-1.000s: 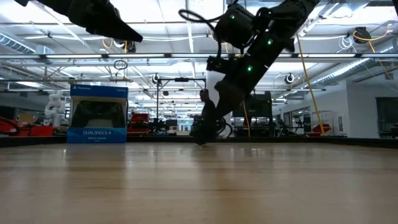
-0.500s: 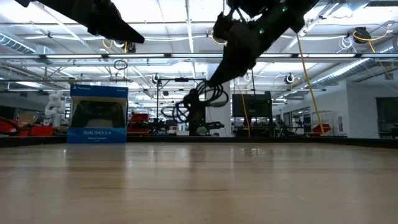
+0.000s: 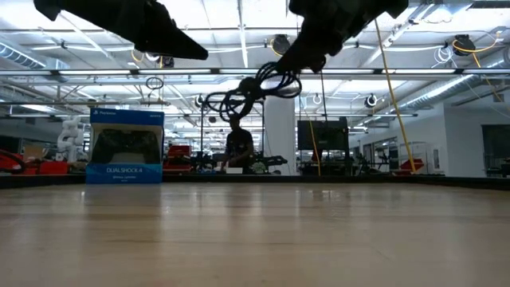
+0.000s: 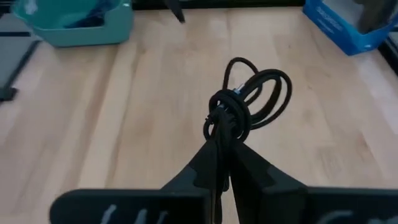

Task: Pick and place USB-C Cables
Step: Put the black cable into the blue basket

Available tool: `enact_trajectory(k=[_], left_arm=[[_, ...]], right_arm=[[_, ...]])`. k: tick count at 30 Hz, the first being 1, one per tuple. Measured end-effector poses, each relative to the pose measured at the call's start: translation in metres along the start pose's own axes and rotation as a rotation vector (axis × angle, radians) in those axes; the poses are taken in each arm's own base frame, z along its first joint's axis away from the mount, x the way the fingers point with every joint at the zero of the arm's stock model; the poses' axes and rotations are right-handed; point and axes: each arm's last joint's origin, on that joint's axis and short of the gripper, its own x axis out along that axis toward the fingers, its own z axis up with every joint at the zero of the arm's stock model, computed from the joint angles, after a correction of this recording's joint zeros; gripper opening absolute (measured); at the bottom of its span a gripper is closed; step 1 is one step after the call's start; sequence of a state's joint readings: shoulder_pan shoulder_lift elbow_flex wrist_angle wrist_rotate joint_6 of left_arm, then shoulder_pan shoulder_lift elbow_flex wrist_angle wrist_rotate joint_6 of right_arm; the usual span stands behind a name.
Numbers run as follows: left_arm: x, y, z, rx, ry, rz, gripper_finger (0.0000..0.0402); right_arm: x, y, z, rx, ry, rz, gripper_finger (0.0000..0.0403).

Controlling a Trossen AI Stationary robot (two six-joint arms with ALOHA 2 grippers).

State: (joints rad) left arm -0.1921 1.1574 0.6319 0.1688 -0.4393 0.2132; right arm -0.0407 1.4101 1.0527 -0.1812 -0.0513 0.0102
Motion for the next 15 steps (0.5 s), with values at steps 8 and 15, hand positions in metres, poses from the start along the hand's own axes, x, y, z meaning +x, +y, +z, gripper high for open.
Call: enact_trajectory(k=[8,15], left_arm=[[0.014,-0.007,0.0,0.019,-0.03,-0.018,0.0258],[0.035,-0.015,0.015,0.065,-0.002,-0.047,0.0275]], right_arm=[[-0.02,0.009,-0.004,-0.015,-0.027,0.029,0.0016],[-0.031,0.009,-0.012,-0.008,-0.048,0.028,0.0016]])
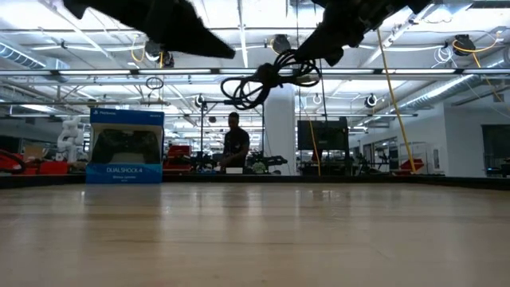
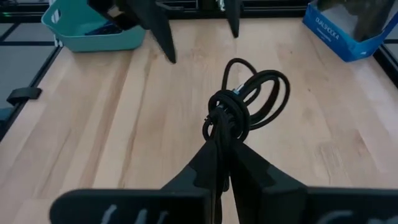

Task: Pick and place USB-C Cables
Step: Put the black cable into the blue basket

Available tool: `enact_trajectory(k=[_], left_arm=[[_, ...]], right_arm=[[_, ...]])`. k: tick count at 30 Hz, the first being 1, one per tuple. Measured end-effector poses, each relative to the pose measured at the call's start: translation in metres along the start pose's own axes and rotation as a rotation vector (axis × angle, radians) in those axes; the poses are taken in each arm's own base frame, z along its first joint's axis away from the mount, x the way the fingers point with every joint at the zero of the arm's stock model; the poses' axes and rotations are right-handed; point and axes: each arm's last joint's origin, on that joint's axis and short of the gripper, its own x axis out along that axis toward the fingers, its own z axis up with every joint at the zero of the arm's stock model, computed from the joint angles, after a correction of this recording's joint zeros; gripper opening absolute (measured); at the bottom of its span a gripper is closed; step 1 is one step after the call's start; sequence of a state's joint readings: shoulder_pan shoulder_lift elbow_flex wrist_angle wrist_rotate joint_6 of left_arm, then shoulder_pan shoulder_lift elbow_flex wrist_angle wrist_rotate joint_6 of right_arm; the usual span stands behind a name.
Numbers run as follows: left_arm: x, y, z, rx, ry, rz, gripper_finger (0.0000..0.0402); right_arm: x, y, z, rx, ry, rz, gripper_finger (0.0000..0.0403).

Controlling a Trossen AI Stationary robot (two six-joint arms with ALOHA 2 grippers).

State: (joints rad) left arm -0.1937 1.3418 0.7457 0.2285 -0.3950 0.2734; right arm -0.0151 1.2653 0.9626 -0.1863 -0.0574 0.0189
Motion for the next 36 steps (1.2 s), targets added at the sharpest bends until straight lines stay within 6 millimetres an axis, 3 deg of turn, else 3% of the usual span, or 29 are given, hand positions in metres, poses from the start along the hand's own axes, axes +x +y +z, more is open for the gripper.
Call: enact_trajectory(k=[9,17,23,36], left_arm=[[0.025,-0.006,0.037,0.067,0.051,0.033,0.0282],[0.02,-0.012,0.071,0.062,0.055,0.029,0.0283],[0.017,-0.018,0.075,0.077,0.039,-0.024,0.0289],[0.02,-0.016,0.066,0.048,0.077,-0.078,0.0346]], right_arm=[[-0.011,0.005,-0.004,0.026,0.012,0.016,0.0016],[-0.031,0.021,-0.004,0.005,0.015,0.065,0.0016],[-0.035,0.031,-0.006,-0.011,0.033,0.098,0.0016],[-0.036,0.036,-0.005,-0.047,0.013,0.111,0.0016]])
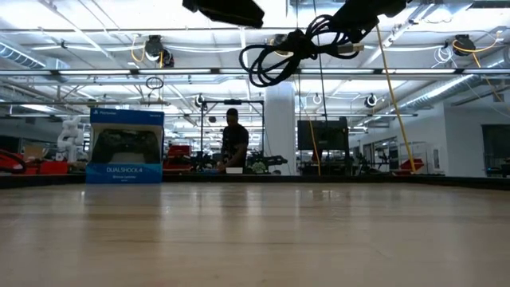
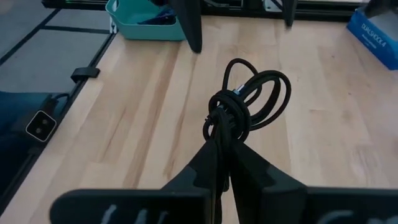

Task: Pick and place USB-C Cables
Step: Put the black cable into the blue basket

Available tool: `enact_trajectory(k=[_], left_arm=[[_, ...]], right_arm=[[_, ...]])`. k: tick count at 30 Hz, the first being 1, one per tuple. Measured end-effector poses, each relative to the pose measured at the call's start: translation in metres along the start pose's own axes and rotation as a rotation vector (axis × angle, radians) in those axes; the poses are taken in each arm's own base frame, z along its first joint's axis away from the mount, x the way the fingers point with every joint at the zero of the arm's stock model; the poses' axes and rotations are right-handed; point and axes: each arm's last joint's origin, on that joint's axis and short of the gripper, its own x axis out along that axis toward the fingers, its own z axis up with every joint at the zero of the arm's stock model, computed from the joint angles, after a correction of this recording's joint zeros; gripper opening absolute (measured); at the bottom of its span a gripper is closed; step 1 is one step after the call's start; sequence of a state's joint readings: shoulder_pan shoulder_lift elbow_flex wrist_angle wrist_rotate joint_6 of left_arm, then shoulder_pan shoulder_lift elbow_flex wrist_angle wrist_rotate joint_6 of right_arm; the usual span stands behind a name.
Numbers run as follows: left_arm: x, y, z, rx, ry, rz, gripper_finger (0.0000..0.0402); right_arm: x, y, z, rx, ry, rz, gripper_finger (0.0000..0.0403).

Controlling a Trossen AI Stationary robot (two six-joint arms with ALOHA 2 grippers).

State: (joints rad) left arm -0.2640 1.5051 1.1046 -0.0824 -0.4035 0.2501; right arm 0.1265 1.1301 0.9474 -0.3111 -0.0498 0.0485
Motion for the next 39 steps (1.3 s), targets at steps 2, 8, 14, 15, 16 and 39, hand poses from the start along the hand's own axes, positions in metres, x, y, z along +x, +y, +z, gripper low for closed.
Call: enact_trajectory(k=[2,8,14,15,16,39], left_arm=[[0.002,0.0,-0.005,-0.011,0.013,-0.03,0.0345],[0.005,0.0,-0.012,-0.025,0.013,-0.076,0.0333],[0.01,0.002,-0.022,-0.006,0.004,-0.039,0.0333],[0.01,0.003,-0.023,0.003,0.001,-0.033,0.0333],[0.011,0.003,-0.024,0.008,-0.002,-0.028,0.0333],[0.024,0.001,-0.032,0.101,0.001,-0.049,0.0167]], right_arm=[[0.0,0.0,0.001,-0.012,-0.007,0.0,0.0016],[0.0,0.0,0.003,-0.034,-0.031,0.001,0.0016],[0.0,0.0,0.006,-0.037,-0.058,0.003,0.0016],[0.0,0.0,0.006,-0.037,-0.057,0.003,0.0016],[0.0,0.0,0.006,-0.037,-0.057,0.004,0.0016],[0.0,0.0,0.006,-0.037,-0.056,0.005,0.0022]])
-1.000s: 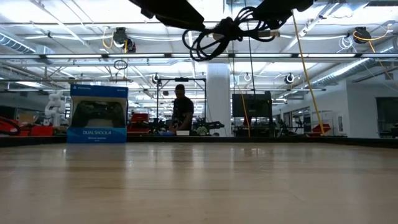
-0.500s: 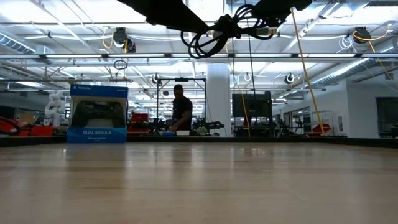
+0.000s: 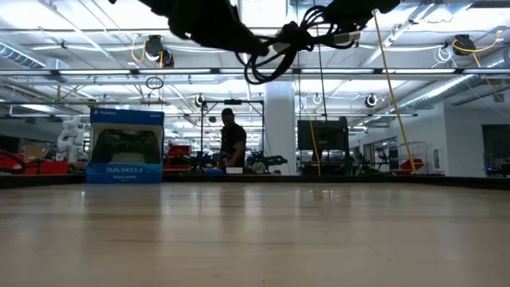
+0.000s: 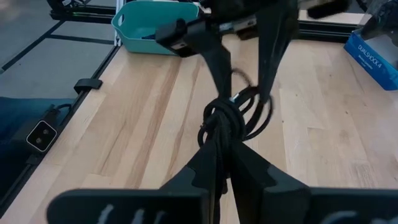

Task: Pick and place USB-C Cables
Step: Put the black cable into the blue basket

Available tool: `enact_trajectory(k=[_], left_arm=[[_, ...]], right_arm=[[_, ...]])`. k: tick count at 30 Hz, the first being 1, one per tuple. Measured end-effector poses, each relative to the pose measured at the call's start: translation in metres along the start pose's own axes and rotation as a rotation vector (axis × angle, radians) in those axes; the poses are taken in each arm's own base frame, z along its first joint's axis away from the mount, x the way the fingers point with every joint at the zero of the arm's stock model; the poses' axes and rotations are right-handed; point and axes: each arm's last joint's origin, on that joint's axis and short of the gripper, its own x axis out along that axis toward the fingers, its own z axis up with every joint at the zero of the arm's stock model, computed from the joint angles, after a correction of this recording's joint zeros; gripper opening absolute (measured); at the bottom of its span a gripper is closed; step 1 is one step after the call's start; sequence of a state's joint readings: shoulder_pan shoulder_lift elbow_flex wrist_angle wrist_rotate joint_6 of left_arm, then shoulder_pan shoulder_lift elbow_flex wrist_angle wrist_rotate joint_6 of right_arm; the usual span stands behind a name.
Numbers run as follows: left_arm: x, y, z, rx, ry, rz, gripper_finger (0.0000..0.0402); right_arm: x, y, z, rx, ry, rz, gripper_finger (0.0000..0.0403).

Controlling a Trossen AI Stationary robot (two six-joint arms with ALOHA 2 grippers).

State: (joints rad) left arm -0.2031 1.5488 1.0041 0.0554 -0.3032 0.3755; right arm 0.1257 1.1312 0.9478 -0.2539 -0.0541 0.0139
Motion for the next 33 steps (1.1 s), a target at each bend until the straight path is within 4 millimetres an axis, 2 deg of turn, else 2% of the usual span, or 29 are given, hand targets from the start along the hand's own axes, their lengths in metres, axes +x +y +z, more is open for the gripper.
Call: enact_trajectory(k=[12,24,28,33], left_arm=[[-0.001,0.002,0.002,0.056,-0.01,0.008,0.0111],[-0.001,0.004,0.003,0.077,-0.017,0.035,0.0022],[-0.003,0.007,0.004,0.05,-0.014,0.074,0.0029],[-0.02,0.012,0.013,-0.006,-0.049,0.092,0.0034]], right_arm=[[0.0,0.0,0.0,-0.003,-0.001,0.0,0.0024],[0.0,0.0,0.002,0.007,-0.015,-0.002,0.0029],[0.0,0.004,0.004,0.029,-0.045,0.009,0.0062],[-0.001,0.011,0.011,0.027,-0.11,0.008,0.0136]])
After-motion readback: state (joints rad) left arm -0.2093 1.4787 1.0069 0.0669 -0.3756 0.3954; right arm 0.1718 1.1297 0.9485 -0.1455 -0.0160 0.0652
